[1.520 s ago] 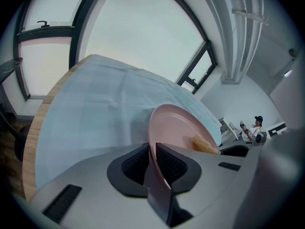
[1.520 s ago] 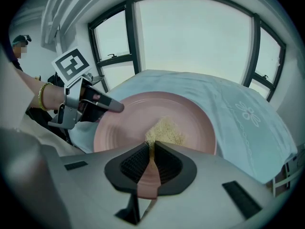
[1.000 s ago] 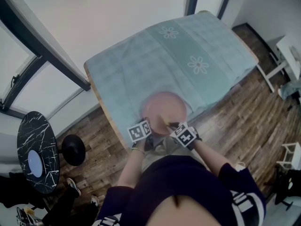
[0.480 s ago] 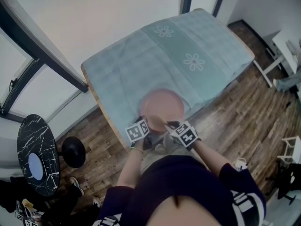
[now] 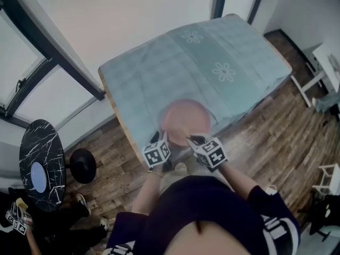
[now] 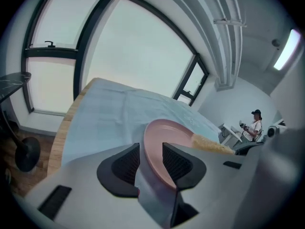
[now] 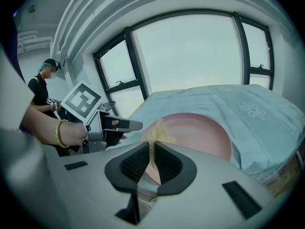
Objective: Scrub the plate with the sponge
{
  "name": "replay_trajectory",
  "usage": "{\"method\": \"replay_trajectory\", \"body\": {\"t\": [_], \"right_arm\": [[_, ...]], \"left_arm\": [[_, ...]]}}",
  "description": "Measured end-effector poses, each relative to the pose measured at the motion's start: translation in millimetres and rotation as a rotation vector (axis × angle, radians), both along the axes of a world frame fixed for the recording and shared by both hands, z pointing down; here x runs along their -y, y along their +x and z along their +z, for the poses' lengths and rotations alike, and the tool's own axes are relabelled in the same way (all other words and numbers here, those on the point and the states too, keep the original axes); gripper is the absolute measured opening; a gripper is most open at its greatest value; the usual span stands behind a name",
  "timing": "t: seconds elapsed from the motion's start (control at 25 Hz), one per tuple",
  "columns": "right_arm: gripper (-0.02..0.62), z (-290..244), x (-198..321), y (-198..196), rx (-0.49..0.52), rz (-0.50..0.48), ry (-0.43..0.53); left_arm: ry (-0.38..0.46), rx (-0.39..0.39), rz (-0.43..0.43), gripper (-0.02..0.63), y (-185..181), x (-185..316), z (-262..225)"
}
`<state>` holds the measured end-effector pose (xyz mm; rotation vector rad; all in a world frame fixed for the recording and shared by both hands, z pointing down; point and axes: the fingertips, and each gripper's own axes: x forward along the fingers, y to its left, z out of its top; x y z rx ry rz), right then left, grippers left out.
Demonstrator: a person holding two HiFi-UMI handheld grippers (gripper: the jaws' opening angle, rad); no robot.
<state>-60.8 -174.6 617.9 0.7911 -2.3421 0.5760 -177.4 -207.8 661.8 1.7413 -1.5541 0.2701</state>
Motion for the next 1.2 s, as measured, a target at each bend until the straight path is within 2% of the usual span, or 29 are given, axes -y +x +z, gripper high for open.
{"method": "replay_trajectory", "body": {"t": [0.16,0.4,0.6,0.72,0.92,1.2], "right_arm": [[0.038,-16.2,2.3,-5.6,0.053,-0.021,0.016],[0.038,-32.1,-10.9,6.5,0.111,-0.035,0.026],[0.038,-54.1,-34.8,29.0,0.161,-0.061,0.034],[0.037,-66.7,-50.3,45.6,0.193,-0.089,0.053],[0.038,-80.0,-73.3,79.4,0.226,-0.115,0.085],[0.038,-90.9,-107.1,122.6,0.254,-0.130,0.100]], "left_arm": [[0.035,-0.008,-0.035,0.140,1.8,-16.1,-19.0],[0.085,-0.039,-0.090,0.138,20.7,-49.6,-46.4],[0.112,-0.069,-0.119,0.115,57.1,-78.6,-61.2],[0.133,-0.047,-0.134,0.067,80.4,-94.3,-70.2],[0.169,-0.048,-0.183,0.037,115.2,-121.7,-89.3],[0.152,-0.001,-0.218,0.011,162.3,-164.1,-95.4]]}}
